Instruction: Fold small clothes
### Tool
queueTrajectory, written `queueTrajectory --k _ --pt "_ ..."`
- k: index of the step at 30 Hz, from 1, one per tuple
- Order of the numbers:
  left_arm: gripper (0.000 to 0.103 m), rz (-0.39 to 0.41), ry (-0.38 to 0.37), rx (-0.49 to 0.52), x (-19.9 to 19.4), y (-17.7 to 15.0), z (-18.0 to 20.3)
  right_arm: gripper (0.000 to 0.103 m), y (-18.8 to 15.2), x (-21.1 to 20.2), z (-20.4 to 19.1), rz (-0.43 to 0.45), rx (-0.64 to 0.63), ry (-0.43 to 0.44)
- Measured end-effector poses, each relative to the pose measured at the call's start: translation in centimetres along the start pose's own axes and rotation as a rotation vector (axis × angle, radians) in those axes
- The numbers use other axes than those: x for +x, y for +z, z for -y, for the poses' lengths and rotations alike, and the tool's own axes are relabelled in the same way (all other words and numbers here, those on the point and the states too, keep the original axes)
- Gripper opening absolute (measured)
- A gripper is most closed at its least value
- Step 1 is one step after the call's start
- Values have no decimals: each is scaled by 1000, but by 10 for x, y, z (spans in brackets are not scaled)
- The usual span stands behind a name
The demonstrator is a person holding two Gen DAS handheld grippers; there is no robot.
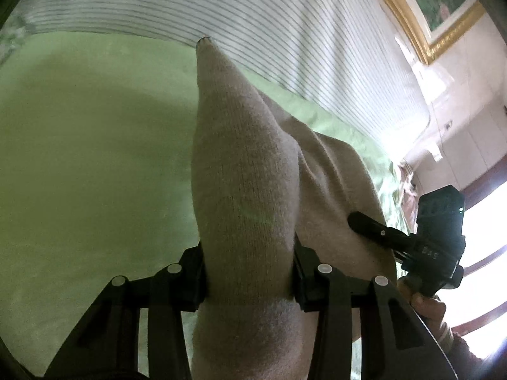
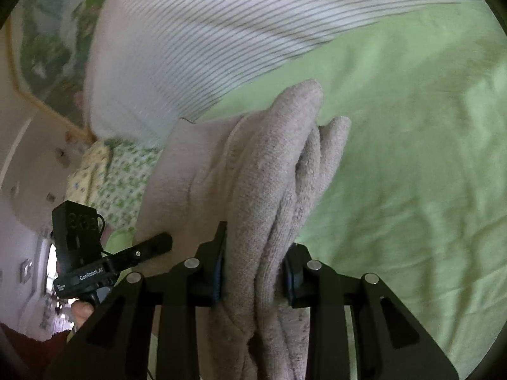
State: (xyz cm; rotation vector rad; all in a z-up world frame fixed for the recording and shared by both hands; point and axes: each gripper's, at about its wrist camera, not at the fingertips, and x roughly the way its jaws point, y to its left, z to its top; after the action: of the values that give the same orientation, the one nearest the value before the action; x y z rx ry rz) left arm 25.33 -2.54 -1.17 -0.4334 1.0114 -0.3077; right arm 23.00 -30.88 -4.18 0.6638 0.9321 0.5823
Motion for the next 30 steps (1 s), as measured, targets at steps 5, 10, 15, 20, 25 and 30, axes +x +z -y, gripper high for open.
queueTrajectory --k 5,10,15,20,25,30 --pt "42 30 57 -32 -25 -3 -34 31 -8 38 -33 -50 -37 30" --pt "42 59 111 -38 -31 -2 -64 31 -12 65 -53 -79 -97 17" --pt "47 20 151 -52 -18 -9 -88 32 -15 95 -50 -135 -123 -9" --pt "62 17 182 -59 -8 -16 -97 46 -22 107 -42 -162 -159 -78" --pt "78 24 208 -82 -10 -18 -110 56 -17 99 -31 -147 -148 -93" --pt "79 25 223 -80 -17 -24 -112 61 -16 89 -27 -123 -141 -133"
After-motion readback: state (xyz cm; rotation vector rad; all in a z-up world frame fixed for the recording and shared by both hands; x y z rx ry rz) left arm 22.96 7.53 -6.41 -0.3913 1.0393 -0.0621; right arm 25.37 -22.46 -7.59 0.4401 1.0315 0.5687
